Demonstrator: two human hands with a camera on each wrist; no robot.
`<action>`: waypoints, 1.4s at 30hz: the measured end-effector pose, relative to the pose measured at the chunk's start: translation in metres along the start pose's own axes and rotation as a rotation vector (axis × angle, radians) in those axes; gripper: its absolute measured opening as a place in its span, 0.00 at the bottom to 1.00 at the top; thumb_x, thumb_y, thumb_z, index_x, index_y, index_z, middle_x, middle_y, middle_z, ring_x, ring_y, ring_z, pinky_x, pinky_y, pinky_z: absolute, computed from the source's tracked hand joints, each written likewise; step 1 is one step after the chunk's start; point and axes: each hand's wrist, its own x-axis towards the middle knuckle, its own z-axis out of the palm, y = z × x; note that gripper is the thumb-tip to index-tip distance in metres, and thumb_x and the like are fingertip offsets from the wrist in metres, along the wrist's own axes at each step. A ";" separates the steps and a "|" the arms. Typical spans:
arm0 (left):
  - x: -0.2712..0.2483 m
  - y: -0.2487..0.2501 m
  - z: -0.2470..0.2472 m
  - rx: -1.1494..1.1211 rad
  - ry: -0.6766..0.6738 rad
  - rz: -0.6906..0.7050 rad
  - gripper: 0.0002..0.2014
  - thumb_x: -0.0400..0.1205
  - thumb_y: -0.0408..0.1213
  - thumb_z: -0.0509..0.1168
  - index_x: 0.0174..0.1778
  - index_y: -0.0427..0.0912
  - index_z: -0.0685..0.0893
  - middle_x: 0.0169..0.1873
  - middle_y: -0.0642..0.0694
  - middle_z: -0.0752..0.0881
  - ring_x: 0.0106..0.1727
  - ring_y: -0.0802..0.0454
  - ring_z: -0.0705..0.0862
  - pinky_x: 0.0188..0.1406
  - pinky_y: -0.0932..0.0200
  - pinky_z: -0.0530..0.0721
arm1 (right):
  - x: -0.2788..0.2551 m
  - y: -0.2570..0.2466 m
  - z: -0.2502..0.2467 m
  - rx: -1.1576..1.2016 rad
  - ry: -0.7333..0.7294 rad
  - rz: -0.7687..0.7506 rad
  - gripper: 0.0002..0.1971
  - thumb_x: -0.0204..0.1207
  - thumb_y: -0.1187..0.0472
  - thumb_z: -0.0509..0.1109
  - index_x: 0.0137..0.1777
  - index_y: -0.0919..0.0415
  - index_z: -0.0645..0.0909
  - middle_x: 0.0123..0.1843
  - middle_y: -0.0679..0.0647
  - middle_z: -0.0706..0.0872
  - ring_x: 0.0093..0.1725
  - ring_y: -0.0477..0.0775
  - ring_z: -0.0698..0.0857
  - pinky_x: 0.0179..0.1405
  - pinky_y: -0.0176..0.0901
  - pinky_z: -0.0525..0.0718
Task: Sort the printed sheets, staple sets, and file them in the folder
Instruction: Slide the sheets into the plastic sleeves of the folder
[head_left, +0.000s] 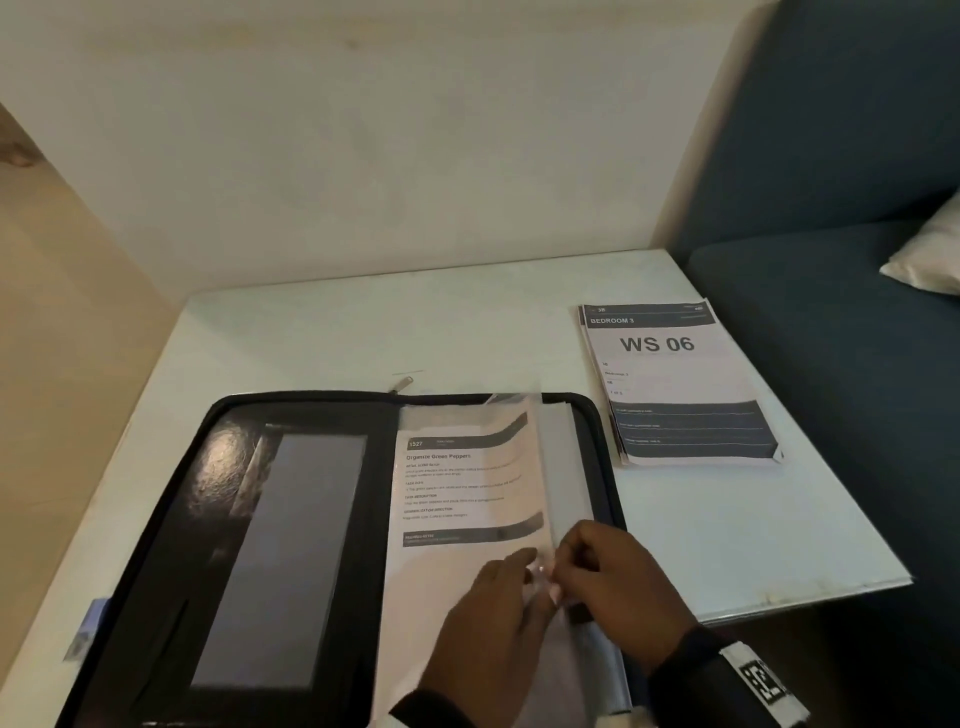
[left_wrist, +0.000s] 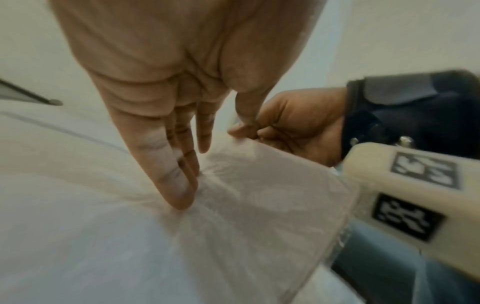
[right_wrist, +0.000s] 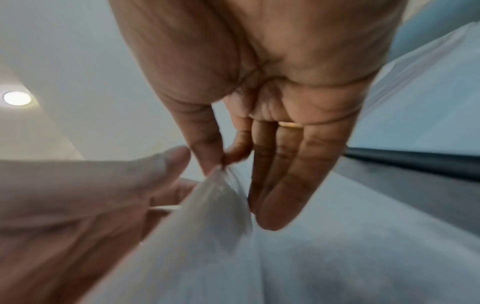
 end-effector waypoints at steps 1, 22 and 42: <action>0.000 0.001 -0.004 -0.113 -0.022 -0.030 0.29 0.80 0.68 0.51 0.76 0.61 0.65 0.68 0.59 0.77 0.64 0.61 0.79 0.67 0.59 0.78 | -0.002 -0.004 0.001 0.108 -0.038 0.005 0.06 0.80 0.61 0.69 0.42 0.61 0.81 0.40 0.56 0.88 0.42 0.56 0.89 0.45 0.55 0.91; -0.032 -0.017 -0.128 -0.119 0.224 -0.150 0.21 0.80 0.27 0.67 0.51 0.63 0.76 0.40 0.60 0.88 0.47 0.61 0.85 0.47 0.65 0.79 | -0.016 -0.034 0.032 0.184 -0.317 -0.257 0.27 0.67 0.43 0.74 0.69 0.36 0.80 0.70 0.27 0.77 0.69 0.26 0.75 0.70 0.30 0.75; -0.047 -0.171 -0.211 0.251 0.350 -0.614 0.22 0.77 0.42 0.73 0.63 0.44 0.74 0.50 0.49 0.80 0.48 0.48 0.78 0.47 0.57 0.73 | -0.015 0.003 0.151 -0.958 -0.422 -0.497 0.32 0.71 0.28 0.58 0.70 0.44 0.77 0.67 0.43 0.85 0.59 0.46 0.88 0.59 0.51 0.85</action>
